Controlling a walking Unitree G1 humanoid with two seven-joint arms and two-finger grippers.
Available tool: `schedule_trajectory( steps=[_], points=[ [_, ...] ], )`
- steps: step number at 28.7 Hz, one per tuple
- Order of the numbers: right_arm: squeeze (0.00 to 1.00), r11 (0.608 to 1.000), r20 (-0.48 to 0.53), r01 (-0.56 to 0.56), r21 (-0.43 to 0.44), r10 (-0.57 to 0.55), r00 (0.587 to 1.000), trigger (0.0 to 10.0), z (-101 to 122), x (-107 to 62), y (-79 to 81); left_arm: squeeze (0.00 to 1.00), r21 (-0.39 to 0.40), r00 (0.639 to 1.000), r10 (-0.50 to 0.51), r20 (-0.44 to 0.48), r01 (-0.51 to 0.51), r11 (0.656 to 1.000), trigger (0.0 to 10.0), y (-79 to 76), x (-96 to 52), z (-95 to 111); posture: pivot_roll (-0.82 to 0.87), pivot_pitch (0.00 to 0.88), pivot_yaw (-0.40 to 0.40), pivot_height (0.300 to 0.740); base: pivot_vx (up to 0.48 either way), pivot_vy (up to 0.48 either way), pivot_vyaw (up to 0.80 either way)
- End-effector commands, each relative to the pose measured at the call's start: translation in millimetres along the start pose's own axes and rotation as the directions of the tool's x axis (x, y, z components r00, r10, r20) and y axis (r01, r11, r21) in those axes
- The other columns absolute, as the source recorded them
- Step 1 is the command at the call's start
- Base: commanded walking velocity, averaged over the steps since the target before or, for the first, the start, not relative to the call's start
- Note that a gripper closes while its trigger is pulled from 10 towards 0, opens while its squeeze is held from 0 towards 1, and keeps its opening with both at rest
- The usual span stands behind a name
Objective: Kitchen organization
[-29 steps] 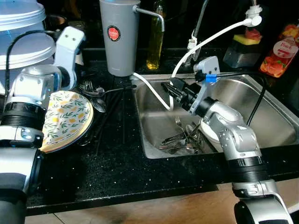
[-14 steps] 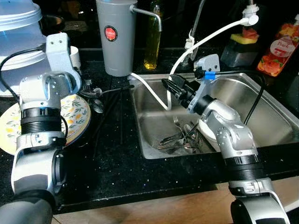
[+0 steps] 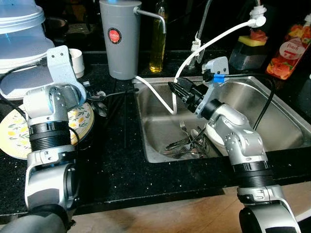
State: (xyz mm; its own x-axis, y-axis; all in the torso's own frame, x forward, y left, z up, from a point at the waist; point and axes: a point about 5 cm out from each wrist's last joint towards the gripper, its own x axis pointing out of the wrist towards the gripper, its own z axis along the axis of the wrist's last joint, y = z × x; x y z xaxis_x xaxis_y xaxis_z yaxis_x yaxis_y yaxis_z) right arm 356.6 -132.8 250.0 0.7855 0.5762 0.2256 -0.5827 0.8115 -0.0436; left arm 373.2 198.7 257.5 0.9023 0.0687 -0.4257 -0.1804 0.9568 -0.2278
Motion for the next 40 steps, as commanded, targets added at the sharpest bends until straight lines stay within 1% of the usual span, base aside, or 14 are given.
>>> schedule_trajectory(
  steps=[1, 3, 6, 7, 8, 17, 21, 22, 24, 25, 28, 35, 39, 40],
  points=[
    [0.00, 1.000, -0.012, 0.010, 0.016, -0.010, 1.000, 10.0, -2.9, -0.9, -3.1, 0.00, -0.019, 0.999, -0.015, -0.052, 0.014, 1.000, 10.0, -1.4, 5.5, -10.3, 0.14, 0.016, -0.021, 0.740, 0.000, 0.000, 0.00],
    [0.00, 1.000, -0.012, 0.010, 0.016, -0.009, 1.000, 10.0, -2.8, -0.8, -3.1, 0.00, -0.019, 0.998, -0.015, -0.066, 0.014, 1.000, 10.0, -1.7, 7.6, -13.3, 0.14, 0.016, -0.021, 0.740, 0.000, 0.000, 0.00],
    [0.00, 1.000, -0.011, 0.011, 0.017, -0.011, 1.000, 10.0, -2.7, -0.9, -3.0, 0.00, -0.017, 0.995, -0.010, -0.095, 0.009, 1.000, 7.5, -1.0, 10.2, -20.7, 0.14, 0.018, -0.017, 0.740, 0.000, 0.000, 0.00],
    [0.00, 1.000, -0.011, 0.012, 0.017, -0.012, 1.000, 10.0, -2.6, -1.2, -3.1, 0.00, -0.009, 0.994, -0.003, -0.105, 0.002, 1.000, 4.9, 0.2, 11.7, -24.3, 0.14, 0.018, -0.017, 0.740, 0.000, 0.000, 0.00],
    [0.00, 1.000, -0.012, 0.014, 0.019, -0.014, 1.000, 10.0, -2.8, -1.7, -3.4, 0.00, 0.014, 0.994, 0.008, -0.110, -0.007, 1.000, 0.0, 2.1, 13.7, -28.2, 0.14, 0.018, -0.017, 0.740, 0.000, 0.000, 0.00],
    [0.00, 1.000, -0.012, 0.019, 0.024, -0.018, 1.000, 10.0, -2.4, -3.3, -4.8, 0.00, 0.122, 0.997, 0.033, -0.070, -0.024, 0.992, 0.0, 5.0, 17.7, -33.4, 0.13, 0.024, -0.022, 0.740, 0.000, 0.000, 0.00],
    [0.00, 1.000, -0.010, 0.017, 0.025, -0.017, 1.000, 10.0, -2.1, -2.4, -4.4, 0.00, 0.183, 0.998, 0.010, 0.055, -0.020, 0.983, 0.0, 1.0, 16.2, -20.0, 0.13, 0.025, -0.024, 0.740, 0.000, 0.000, 0.00],
    [0.00, 0.999, -0.010, 0.017, 0.027, -0.017, 1.000, 10.0, -2.4, -2.3, -4.0, 0.00, 0.276, 0.971, -0.042, 0.237, -0.026, 0.961, 0.0, -8.3, 8.7, 1.2, 0.13, 0.025, -0.024, 0.740, 0.000, 0.000, 0.00],
    [0.00, 0.999, -0.010, 0.018, 0.028, -0.017, 1.000, 10.0, -2.4, -2.2, -3.9, 0.00, 0.299, 0.949, -0.085, 0.302, -0.009, 0.954, 0.0, -14.8, 3.6, 10.2, 0.13, 0.025, -0.024, 0.740, 0.000, 0.000, 0.00],
    [0.00, 0.999, -0.010, 0.018, 0.028, -0.018, 1.000, 10.0, -2.3, -2.5, -4.0, 0.00, 0.326, 0.919, -0.112, 0.379, -0.020, 0.945, 10.0, -20.1, -2.9, 20.1, 0.13, 0.026, -0.026, 0.740, 0.000, 0.000, 0.00],
    [0.00, 0.999, -0.005, 0.023, 0.033, -0.023, 1.000, 10.0, -1.9, -3.1, -4.2, 0.00, 0.383, 0.802, -0.350, 0.485, 0.165, 0.909, 10.0, -51.7, -29.2, 43.3, 0.13, 0.026, -0.026, 0.740, 0.000, 0.000, 0.00],
    [0.00, 0.999, 0.005, 0.035, 0.038, -0.036, 0.999, 10.0, -0.5, -3.9, -4.8, 0.00, 0.455, 0.707, -0.506, 0.494, 0.286, 0.843, 10.0, -74.4, -46.3, 50.8, 0.13, 0.026, -0.024, 0.740, 0.000, 0.000, 0.00],
    [0.00, 0.996, 0.064, 0.089, 0.019, -0.090, 0.994, 10.0, 13.3, -10.0, -10.2, 0.00, 0.657, 0.565, -0.752, 0.340, 0.430, 0.620, 10.0, -114.3, -59.9, 36.1, 0.13, 0.026, -0.024, 0.740, 0.000, 0.000, 0.00],
    [0.00, 0.996, 0.064, 0.089, 0.019, -0.090, 0.994, 10.0, 13.3, -10.0, -10.2, 0.00, 0.657, 0.565, -0.752, 0.340, 0.430, 0.620, 10.0, -114.3, -59.9, 36.1, 0.13, 0.026, -0.024, 0.740, 0.000, 0.000, 0.00]
  ],
)
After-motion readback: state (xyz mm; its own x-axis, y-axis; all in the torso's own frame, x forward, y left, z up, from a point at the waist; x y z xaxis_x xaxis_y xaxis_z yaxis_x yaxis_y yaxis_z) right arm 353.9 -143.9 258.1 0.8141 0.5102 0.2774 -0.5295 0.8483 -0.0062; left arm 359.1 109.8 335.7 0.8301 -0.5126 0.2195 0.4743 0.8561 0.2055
